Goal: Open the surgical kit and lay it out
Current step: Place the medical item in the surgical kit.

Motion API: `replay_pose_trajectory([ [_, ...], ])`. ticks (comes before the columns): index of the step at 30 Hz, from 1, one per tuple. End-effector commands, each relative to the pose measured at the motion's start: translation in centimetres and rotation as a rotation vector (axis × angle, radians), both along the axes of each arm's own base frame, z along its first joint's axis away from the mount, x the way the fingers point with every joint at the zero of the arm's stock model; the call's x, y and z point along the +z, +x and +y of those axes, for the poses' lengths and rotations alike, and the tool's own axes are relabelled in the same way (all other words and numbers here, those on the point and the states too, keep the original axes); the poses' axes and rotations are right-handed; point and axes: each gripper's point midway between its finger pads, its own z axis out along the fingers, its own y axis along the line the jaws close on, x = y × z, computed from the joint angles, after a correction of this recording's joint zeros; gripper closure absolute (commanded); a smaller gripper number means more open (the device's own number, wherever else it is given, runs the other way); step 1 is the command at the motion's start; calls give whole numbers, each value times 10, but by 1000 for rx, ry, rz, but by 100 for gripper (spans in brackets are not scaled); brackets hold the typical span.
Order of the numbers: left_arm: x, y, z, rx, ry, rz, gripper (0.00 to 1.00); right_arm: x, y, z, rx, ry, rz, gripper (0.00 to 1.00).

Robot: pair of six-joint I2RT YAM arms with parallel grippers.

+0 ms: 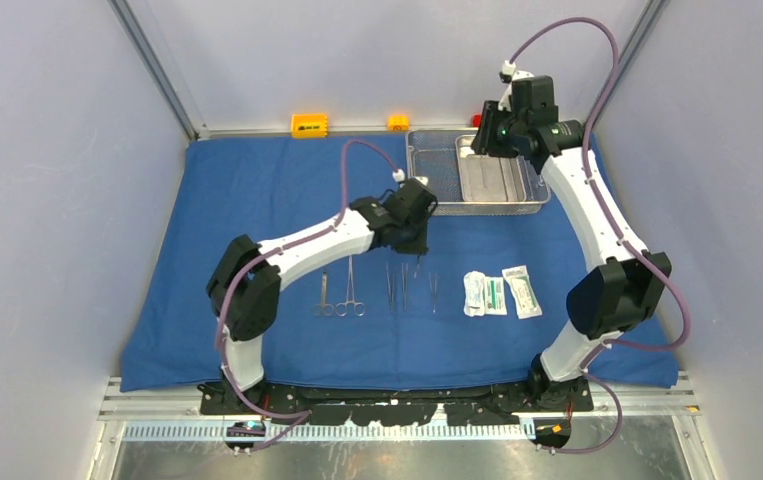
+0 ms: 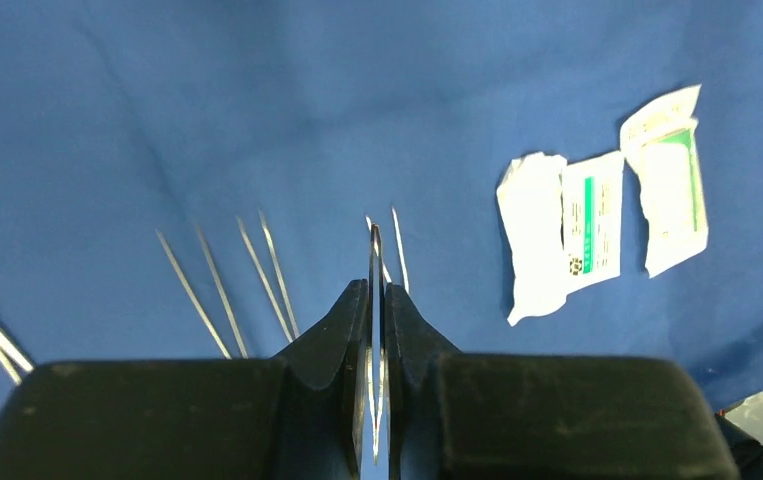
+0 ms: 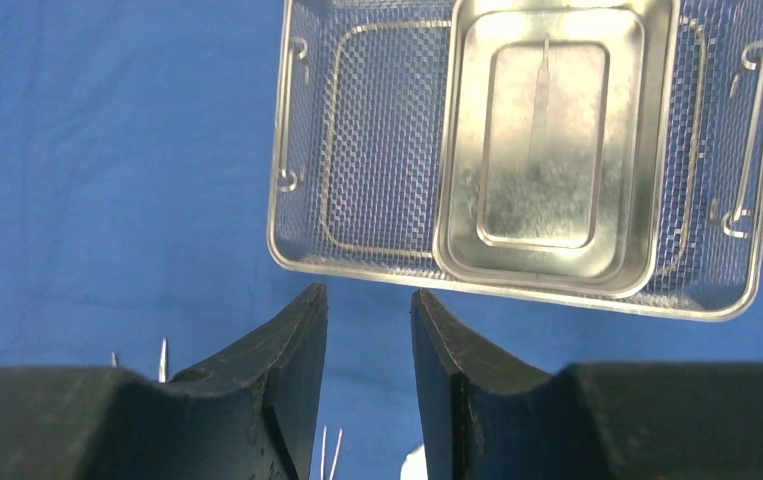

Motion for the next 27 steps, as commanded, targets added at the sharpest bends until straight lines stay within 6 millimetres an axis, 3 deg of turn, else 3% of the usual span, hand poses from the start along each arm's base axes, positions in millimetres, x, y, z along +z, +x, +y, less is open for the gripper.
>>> replay_pose_trajectory([
  [1, -17, -11, -3, 124, 82, 18, 100, 10, -16, -2, 6, -3, -51, 58],
  [8, -61, -31, -5, 183, 115, 128, 100, 7, -33, -10, 3, -9, -61, 58],
  [27, -85, -34, -11, 225, 150, 143, 100, 5, -52, -16, 11, 20, -76, 58],
])
